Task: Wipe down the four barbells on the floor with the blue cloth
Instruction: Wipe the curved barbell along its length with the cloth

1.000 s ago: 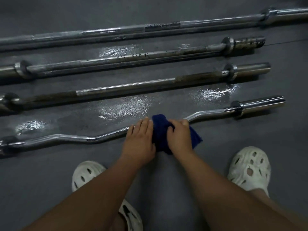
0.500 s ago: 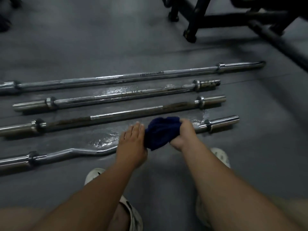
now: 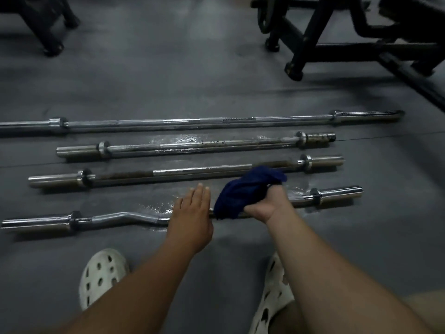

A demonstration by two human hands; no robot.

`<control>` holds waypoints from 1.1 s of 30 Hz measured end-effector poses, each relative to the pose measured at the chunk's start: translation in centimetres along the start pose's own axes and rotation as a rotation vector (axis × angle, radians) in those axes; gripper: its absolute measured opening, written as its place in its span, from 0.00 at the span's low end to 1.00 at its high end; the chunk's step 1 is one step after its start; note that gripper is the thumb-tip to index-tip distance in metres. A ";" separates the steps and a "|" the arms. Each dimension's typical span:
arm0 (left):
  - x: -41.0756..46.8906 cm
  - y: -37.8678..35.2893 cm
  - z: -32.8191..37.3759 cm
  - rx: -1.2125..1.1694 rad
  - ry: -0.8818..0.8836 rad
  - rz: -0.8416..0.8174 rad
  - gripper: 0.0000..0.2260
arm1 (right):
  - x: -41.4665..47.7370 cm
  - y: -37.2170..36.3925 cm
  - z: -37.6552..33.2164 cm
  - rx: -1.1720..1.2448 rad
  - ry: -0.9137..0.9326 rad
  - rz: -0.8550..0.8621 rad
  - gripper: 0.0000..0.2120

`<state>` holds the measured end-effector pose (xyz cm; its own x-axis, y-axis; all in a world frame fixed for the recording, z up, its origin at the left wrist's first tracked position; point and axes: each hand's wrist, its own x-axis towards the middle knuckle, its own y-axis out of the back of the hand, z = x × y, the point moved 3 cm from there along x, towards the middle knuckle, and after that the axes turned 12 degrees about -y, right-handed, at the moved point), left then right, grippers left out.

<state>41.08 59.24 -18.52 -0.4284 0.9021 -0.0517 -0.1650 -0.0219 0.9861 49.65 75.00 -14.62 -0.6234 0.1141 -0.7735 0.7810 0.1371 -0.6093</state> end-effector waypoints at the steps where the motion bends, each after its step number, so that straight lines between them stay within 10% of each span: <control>1: 0.1 -0.9 -0.5 -0.016 0.006 -0.014 0.37 | 1.2 0.2 -0.2 -0.013 0.001 0.026 0.19; 8: 2.0 -5.6 -3.7 -0.057 0.076 -0.140 0.37 | 10.1 4.3 1.2 0.121 0.069 0.330 0.08; 14: 1.6 -7.8 -5.2 -0.064 0.035 -0.139 0.37 | 13.1 6.4 -0.6 0.030 0.358 0.559 0.22; 20: 1.4 -10.2 -7.2 -0.039 0.001 -0.185 0.39 | 12.9 9.9 -1.2 -0.897 0.577 1.117 0.14; 23: 1.8 -11.1 -7.6 -0.042 -0.008 -0.192 0.40 | 15.0 11.0 1.1 -1.631 0.553 1.084 0.32; 25: 1.8 -11.6 -7.9 -0.050 -0.008 -0.182 0.39 | 15.8 11.4 1.9 -1.843 0.620 1.098 0.27; 33: 1.7 -13.4 -9.1 -0.094 0.059 -0.155 0.39 | 18.4 7.1 9.2 -1.847 0.768 0.887 0.27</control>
<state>34.49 57.15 -33.21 -0.4419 0.8712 -0.2139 -0.3142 0.0731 0.9465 44.09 69.02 -34.79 -0.4777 0.8568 -0.1941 0.1805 0.3119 0.9328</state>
